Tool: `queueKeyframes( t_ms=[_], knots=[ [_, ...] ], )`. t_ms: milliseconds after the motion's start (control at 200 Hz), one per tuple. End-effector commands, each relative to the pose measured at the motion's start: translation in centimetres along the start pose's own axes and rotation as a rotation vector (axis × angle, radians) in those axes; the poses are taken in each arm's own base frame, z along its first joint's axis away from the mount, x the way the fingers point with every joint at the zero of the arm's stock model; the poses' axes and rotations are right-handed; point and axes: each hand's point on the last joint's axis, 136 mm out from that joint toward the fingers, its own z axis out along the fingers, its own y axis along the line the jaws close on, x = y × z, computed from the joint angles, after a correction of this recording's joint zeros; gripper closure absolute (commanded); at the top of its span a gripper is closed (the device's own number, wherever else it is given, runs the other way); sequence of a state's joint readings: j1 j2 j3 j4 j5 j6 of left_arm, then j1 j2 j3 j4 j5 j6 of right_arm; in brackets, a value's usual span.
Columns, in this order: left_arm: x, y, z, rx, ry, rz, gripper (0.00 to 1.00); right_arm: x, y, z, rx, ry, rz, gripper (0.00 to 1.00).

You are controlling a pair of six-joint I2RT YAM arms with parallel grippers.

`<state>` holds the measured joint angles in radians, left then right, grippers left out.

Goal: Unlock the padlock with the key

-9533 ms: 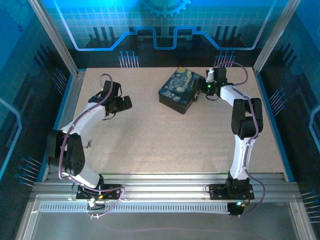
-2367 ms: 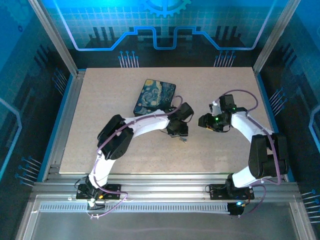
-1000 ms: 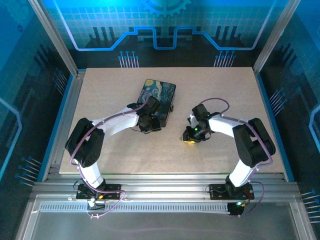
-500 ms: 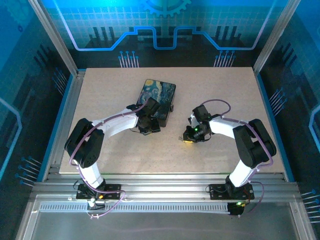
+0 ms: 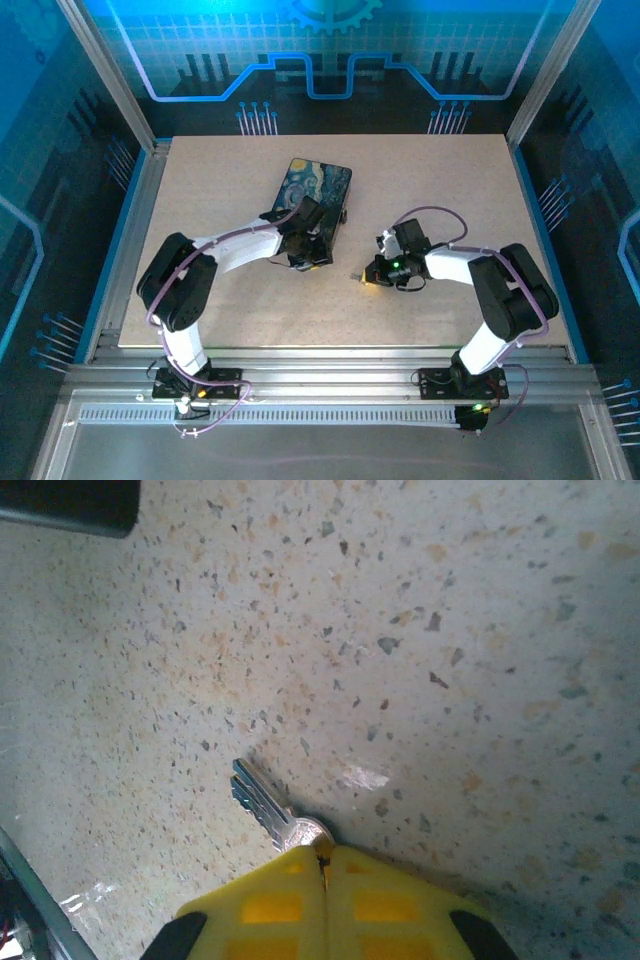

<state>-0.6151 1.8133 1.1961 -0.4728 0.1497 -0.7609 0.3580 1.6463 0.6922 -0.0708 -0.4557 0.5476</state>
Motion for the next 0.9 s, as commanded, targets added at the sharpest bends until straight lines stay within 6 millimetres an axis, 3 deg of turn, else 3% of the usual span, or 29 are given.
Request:
queueKeyframes(
  t_ms=[0, 395, 895],
  knots=[
    [0.2, -2.0, 0.9, 0.079, 0.037, 0.003, 0.69, -0.2, 0.1, -0.5, -0.037, -0.028, -0.029, 0.98],
    [0.3, -4.7, 2.5, 0.173, 0.077, 0.004, 0.70, -0.8, 1.9, -1.6, -0.131, -0.053, -0.073, 0.99],
    [2.1, -5.5, 3.3, 0.234, 0.135, 0.015, 0.73, -1.5, 3.2, -2.4, -0.165, -0.068, -0.080, 0.98]
  ],
)
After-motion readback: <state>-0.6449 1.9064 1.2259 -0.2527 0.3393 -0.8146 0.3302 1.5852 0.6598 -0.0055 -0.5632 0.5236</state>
